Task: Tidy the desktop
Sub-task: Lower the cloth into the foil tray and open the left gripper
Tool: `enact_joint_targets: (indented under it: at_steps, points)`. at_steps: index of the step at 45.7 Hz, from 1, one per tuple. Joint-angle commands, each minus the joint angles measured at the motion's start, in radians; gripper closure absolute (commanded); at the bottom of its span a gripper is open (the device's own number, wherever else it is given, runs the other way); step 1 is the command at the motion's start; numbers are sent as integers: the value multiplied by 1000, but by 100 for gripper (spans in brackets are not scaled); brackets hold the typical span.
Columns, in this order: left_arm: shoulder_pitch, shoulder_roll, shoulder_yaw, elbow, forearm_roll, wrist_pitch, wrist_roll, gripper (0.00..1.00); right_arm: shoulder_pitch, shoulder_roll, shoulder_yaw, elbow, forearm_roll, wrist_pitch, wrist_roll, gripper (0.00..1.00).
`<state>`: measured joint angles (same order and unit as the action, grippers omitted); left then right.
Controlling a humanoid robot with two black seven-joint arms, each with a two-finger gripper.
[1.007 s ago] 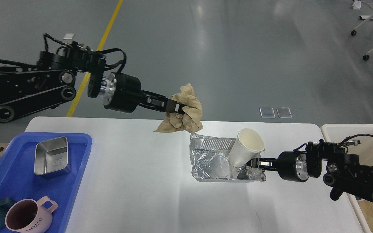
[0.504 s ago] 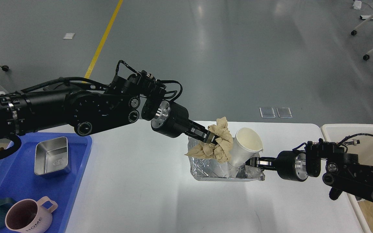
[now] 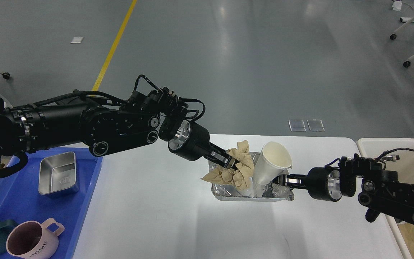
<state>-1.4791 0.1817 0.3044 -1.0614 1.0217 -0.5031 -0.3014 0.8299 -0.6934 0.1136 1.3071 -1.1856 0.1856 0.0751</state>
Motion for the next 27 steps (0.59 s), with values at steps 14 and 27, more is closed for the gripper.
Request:
enact_joint_targets:
  at_steps: [14, 27]
  points:
    - [14, -24, 10, 20, -5, 47, 48, 66, 5, 8, 0, 0, 1, 0, 0, 100]
    - [-4, -24, -1, 23, -20, 77, 45, 24, 6, -1, 0, 1, 3, 0, 0, 100]
